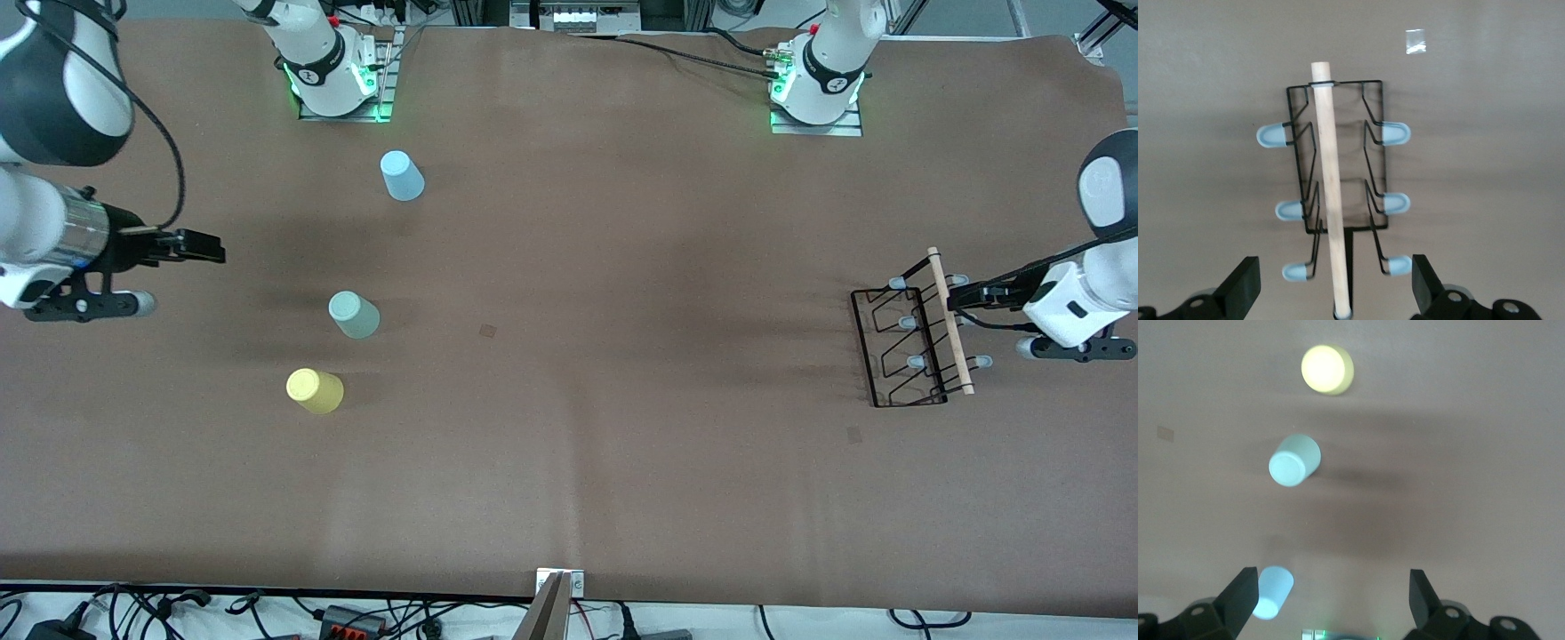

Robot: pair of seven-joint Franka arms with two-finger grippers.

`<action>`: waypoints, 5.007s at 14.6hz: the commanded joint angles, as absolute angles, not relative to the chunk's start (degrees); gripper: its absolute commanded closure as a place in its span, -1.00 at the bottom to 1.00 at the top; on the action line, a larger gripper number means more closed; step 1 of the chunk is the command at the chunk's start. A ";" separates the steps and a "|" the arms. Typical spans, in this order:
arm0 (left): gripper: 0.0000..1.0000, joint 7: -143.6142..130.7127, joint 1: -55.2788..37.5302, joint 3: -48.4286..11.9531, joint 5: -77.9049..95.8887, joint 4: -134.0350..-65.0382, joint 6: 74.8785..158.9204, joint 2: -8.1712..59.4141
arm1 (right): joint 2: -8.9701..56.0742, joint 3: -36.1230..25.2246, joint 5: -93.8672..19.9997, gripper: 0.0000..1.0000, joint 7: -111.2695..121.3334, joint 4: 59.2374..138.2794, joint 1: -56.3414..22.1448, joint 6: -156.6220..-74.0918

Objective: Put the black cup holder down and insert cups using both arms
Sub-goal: 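Grasp the teal cup with the right gripper while the left gripper grasps the rack rod, then carry the black rack to the table middle with the left gripper, then lift the teal cup with the right gripper while the left gripper withdraws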

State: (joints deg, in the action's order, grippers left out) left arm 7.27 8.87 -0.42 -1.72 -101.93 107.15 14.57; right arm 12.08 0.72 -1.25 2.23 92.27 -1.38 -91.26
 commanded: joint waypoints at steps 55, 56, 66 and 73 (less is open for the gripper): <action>0.98 -44.47 -12.57 -33.66 -3.08 -90.88 122.34 33.92 | 7.04 5.71 -2.90 0.53 -9.76 128.24 -7.03 -138.98; 0.98 -44.47 -13.00 -33.66 -3.08 -90.88 122.34 34.01 | 6.07 5.97 -2.90 0.53 -9.84 127.80 -6.94 -137.04; -1.00 -44.03 -11.35 -33.66 -10.20 -90.88 119.90 29.81 | 4.49 6.15 -2.99 0.53 -12.55 125.60 -7.03 -133.51; -1.00 -25.26 3.57 -33.57 -10.37 -90.79 101.88 18.55 | 1.84 19.04 -3.08 0.53 -38.78 116.39 -7.82 -119.72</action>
